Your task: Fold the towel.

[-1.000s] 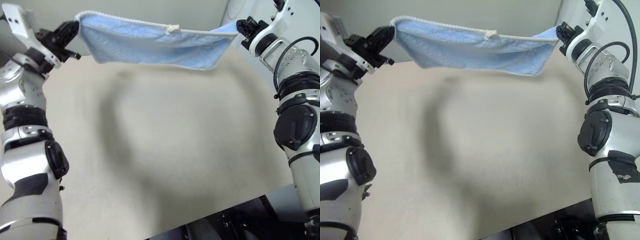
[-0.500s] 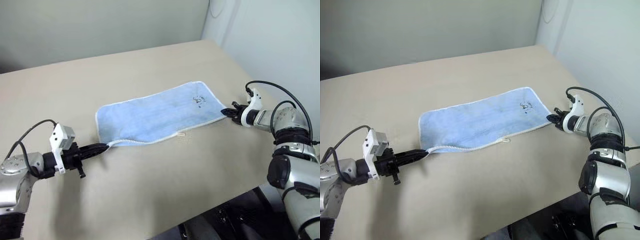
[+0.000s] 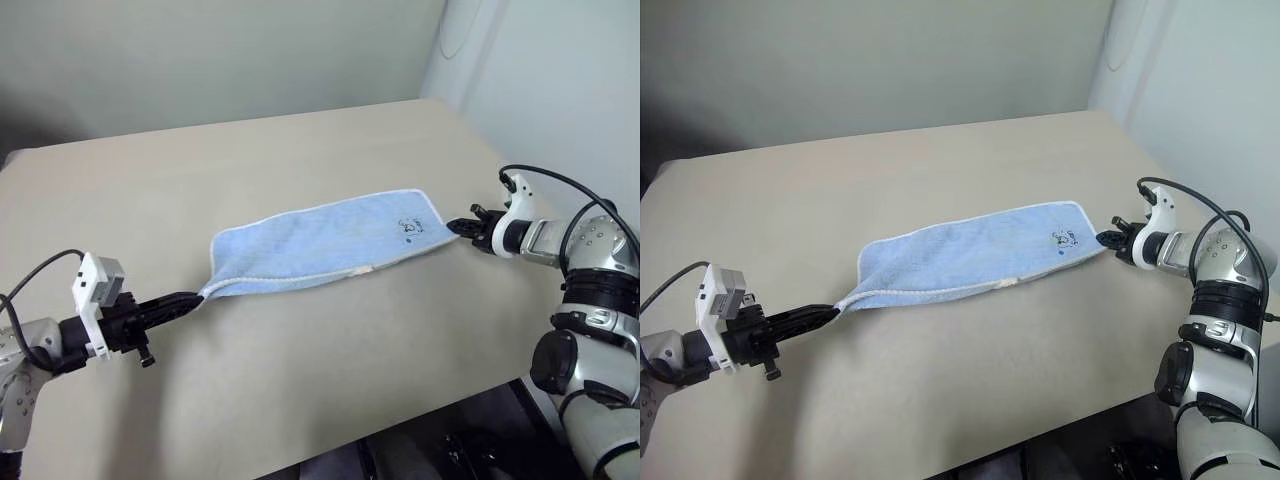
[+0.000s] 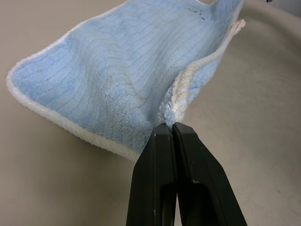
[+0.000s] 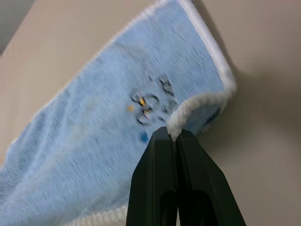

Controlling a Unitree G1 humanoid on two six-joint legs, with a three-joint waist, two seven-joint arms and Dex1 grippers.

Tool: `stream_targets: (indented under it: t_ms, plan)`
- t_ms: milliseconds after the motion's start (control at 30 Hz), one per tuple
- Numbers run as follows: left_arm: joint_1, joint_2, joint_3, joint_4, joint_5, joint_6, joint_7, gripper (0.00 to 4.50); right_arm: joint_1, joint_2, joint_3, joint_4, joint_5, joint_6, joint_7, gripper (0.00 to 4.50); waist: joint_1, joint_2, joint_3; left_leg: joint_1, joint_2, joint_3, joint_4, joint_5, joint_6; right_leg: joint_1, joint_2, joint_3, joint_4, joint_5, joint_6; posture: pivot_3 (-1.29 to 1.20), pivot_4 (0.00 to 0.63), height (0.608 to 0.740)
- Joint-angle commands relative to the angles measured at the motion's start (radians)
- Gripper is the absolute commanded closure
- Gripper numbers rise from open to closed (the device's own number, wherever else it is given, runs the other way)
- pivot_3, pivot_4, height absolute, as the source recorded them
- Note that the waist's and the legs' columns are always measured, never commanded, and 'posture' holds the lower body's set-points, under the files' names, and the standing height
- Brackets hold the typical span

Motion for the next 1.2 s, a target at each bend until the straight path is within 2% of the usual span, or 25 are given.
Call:
stream_targets:
  t_ms: [33,233,333,633,833,1033,1200]
  plan:
    - [-0.063,-0.025,0.031,0.005,-0.048,0.03,0.062,4.47,-0.059,-0.021,-0.032,0.024,0.003,-0.063,-0.014,4.5,0.005,0.0,0.0,0.0,0.0,0.0,0.0,0.0,0.0,0.0,0.0,0.0,0.0,0.0,0.0,0.0,0.15,0.74]
    - [-0.215,-0.067,0.016,0.097,-0.102,0.101,0.149,4.47,-0.204,-0.037,0.042,0.248,-0.062,-0.162,-0.011,4.5,0.014,0.0,0.0,0.0,-0.001,-0.001,0.001,0.0,0.0,0.0,0.0,0.0,0.001,0.0,0.0,0.0,0.15,0.74]
    - [-0.294,-0.085,0.003,0.166,-0.104,0.118,0.182,4.47,-0.282,-0.028,0.054,0.398,-0.094,-0.286,-0.007,4.5,0.015,0.0,0.0,0.0,-0.001,-0.001,0.0,0.0,-0.001,-0.001,0.0,0.0,0.0,0.0,0.0,0.0,0.15,0.74]
    - [-0.544,-0.132,-0.087,0.478,0.01,0.081,0.267,4.47,-0.425,0.043,0.059,0.755,-0.169,-0.656,-0.046,4.5,0.016,0.0,0.0,-0.003,-0.001,-0.002,0.0,0.003,-0.005,-0.005,0.0,0.002,0.0,0.0,0.0,0.0,0.15,0.74]
    - [-0.648,-0.156,-0.159,0.676,0.122,-0.016,0.253,4.47,-0.456,0.088,0.024,0.835,-0.162,-0.793,-0.096,4.5,0.016,0.0,0.0,-0.009,-0.001,-0.002,0.0,0.006,-0.01,-0.013,-0.001,0.003,0.0,0.0,0.0,0.0,0.15,0.74]
    - [-0.731,-0.188,-0.159,0.806,0.169,-0.092,0.26,4.47,-0.479,0.122,-0.02,0.858,-0.151,-0.857,-0.118,4.5,0.012,0.0,0.0,-0.021,0.0,-0.002,0.002,0.007,-0.013,-0.024,-0.001,0.003,0.002,0.001,0.0,0.0,0.15,0.74]
    - [-0.762,-0.195,-0.156,0.886,0.203,-0.142,0.278,4.47,-0.474,0.141,-0.036,0.867,-0.158,-0.889,-0.13,4.5,0.008,0.0,0.0,-0.021,0.0,-0.002,0.002,0.007,-0.013,-0.025,-0.001,0.003,0.002,0.001,0.0,0.0,0.15,0.74]
